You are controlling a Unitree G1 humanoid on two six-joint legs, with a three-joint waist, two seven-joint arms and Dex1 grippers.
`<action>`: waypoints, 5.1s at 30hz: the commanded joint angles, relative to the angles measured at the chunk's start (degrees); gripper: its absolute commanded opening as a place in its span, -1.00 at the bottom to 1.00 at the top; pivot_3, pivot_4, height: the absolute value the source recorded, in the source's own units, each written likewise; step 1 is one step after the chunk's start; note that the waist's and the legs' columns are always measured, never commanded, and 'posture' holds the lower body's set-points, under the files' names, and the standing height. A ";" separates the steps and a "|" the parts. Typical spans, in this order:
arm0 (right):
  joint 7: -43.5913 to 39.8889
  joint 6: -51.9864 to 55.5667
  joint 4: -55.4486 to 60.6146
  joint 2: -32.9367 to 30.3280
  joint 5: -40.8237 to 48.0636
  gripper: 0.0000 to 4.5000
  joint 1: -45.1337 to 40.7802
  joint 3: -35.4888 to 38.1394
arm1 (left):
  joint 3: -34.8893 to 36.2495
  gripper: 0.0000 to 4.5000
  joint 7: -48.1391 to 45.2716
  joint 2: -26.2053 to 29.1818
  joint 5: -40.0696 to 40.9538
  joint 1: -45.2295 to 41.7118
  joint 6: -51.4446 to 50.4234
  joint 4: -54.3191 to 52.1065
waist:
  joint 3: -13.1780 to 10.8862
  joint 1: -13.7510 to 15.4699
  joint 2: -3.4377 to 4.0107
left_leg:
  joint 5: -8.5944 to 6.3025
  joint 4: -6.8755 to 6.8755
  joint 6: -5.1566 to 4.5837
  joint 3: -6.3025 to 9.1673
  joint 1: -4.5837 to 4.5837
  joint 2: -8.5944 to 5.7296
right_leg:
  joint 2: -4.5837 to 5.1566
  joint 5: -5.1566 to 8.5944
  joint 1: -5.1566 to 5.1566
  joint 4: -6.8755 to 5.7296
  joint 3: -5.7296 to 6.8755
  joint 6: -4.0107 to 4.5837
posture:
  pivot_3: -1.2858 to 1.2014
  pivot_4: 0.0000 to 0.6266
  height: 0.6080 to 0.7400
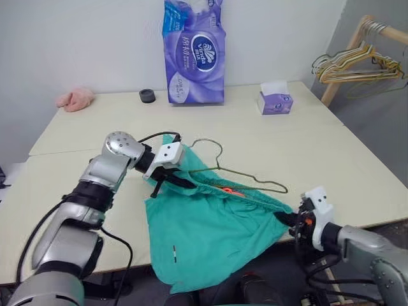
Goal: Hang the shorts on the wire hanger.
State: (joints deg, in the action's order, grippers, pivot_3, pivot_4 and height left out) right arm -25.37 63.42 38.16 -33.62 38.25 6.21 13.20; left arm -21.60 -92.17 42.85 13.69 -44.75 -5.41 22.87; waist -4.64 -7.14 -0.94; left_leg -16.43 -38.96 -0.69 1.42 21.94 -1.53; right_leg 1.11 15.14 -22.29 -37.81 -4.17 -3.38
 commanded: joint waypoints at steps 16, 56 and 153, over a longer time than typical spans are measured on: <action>-3.44 2.20 1.71 -7.15 7.17 -0.99 -0.61 4.98 | -4.12 -1.00 -0.33 3.60 1.15 -1.50 0.15 -0.68 | -0.03 0.04 -0.02 | 0.01 -0.01 -0.01 -0.05 -0.01 0.00 | -0.05 0.03 0.03 0.04 0.03 -0.03 | -0.13 -0.75 1.00; -14.30 -5.06 -2.33 -27.49 -5.29 -0.99 -36.19 -23.37 | -0.28 -1.00 17.80 -9.34 -11.49 2.09 0.94 -3.10 | -0.25 -0.96 -0.04 | -0.02 0.06 -0.01 0.02 0.32 0.02 | 0.08 -0.15 -0.25 0.18 0.04 0.27 | -0.14 -0.76 1.00; -27.25 -11.12 0.14 -23.54 -23.66 0.12 -39.96 -28.84 | 0.45 -1.00 22.47 -11.58 -15.69 6.06 0.87 -5.23 | -0.10 -1.02 0.20 | 0.06 -0.17 0.07 0.03 0.87 -0.03 | 0.08 -0.24 -0.94 -0.32 0.05 0.38 | -0.13 -0.82 1.00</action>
State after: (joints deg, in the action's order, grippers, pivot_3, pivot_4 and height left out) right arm -52.22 52.81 36.39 -56.01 14.61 -33.09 -18.03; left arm -22.54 -70.36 31.37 -2.33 -38.07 -4.75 18.85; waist -4.73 -8.16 -0.74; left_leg -16.37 -39.13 -0.63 1.45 22.81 -1.56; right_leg 1.19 14.90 -23.23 -38.13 -4.12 -3.00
